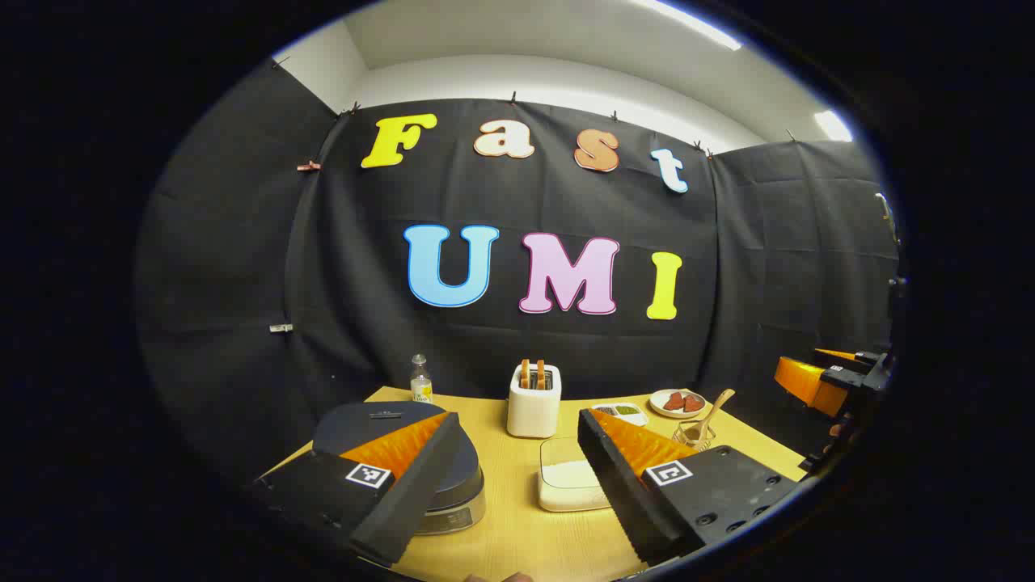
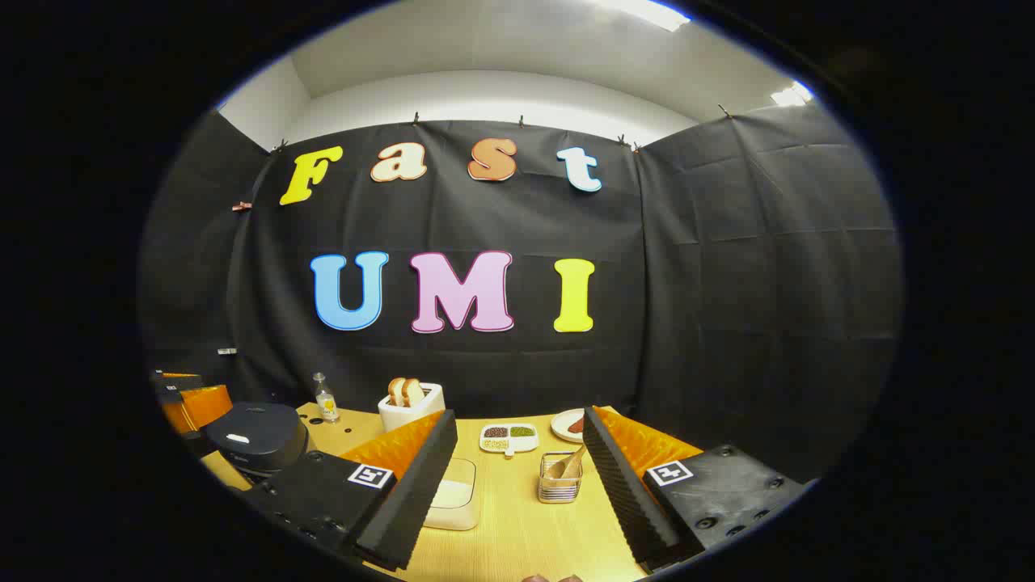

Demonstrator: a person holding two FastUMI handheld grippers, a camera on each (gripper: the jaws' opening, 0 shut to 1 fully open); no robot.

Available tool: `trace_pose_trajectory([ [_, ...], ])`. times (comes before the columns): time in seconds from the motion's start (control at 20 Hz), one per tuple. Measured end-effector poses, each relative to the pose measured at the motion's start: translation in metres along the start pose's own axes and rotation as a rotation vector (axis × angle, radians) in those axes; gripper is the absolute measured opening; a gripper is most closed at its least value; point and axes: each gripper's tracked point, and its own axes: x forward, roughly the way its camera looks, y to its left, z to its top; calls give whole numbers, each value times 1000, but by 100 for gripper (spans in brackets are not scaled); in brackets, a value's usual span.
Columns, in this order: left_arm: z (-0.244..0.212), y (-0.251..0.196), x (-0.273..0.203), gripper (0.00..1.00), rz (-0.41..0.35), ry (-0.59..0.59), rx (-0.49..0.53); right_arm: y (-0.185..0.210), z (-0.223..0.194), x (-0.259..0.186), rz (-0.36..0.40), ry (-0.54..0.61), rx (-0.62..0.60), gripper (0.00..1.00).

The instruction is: Close the left gripper, press the button to open the rice cooker; take a wooden spoon from the chopstick holder with the right hand, scoop a spoonful of rice and pour it into the rice cooker, then put the wooden spoon back into the chopstick holder.

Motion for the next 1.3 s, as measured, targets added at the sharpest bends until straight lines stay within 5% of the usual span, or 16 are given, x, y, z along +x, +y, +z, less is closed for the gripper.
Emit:
trace_pose_trajectory([
  [0.75,-28,-10,2,99,-43,64,44,-5,-17,1,-1,49,-6,98],
  [1.3,-35,11,11,98,-1,110,-15,-11,-23,0,5,61,-18,98],
])
